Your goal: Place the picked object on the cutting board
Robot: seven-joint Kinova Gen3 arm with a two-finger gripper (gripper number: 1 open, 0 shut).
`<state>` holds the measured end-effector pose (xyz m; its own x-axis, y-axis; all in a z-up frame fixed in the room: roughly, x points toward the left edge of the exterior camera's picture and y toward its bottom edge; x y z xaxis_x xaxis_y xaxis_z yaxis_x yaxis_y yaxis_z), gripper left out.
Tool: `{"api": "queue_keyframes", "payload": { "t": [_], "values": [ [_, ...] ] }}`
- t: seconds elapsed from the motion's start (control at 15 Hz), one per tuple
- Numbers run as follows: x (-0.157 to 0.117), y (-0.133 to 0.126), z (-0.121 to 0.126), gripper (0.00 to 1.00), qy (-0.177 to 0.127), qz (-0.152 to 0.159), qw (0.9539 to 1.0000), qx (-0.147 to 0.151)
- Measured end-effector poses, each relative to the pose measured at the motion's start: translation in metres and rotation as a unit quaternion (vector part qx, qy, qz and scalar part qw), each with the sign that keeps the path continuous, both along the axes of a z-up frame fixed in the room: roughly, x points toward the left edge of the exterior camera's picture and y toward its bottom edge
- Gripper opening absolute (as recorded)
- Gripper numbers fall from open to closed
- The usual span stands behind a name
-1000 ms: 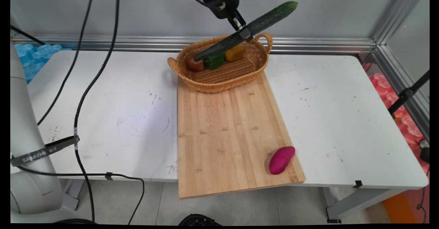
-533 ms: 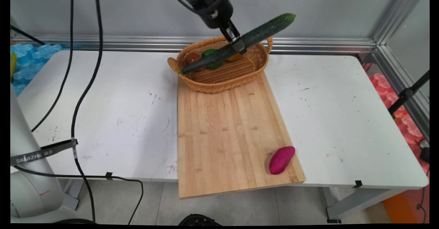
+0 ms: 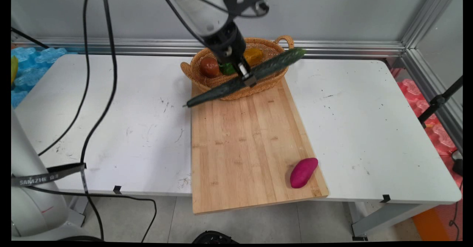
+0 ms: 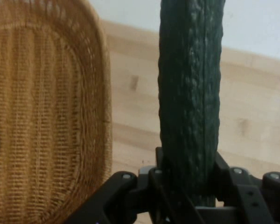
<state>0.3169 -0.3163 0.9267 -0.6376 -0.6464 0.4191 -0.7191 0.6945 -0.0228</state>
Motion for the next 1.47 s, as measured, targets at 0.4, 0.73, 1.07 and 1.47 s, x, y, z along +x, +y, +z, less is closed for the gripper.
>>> {"api": "queue_keyframes", "payload": {
  "t": [0.4, 0.73, 1.07, 1.47],
  "values": [
    [-0.009, -0.001, -0.044, 0.00, -0.025, 0.017, 0.9994, 0.019],
    [-0.017, -0.007, -0.077, 0.00, -0.040, 0.025, 0.9983, 0.034],
    [-0.026, -0.011, -0.112, 0.00, -0.057, 0.029, 0.9966, 0.053],
    [-0.031, -0.015, -0.134, 1.00, -0.065, 0.025, 0.9956, 0.062]
  ]
}}
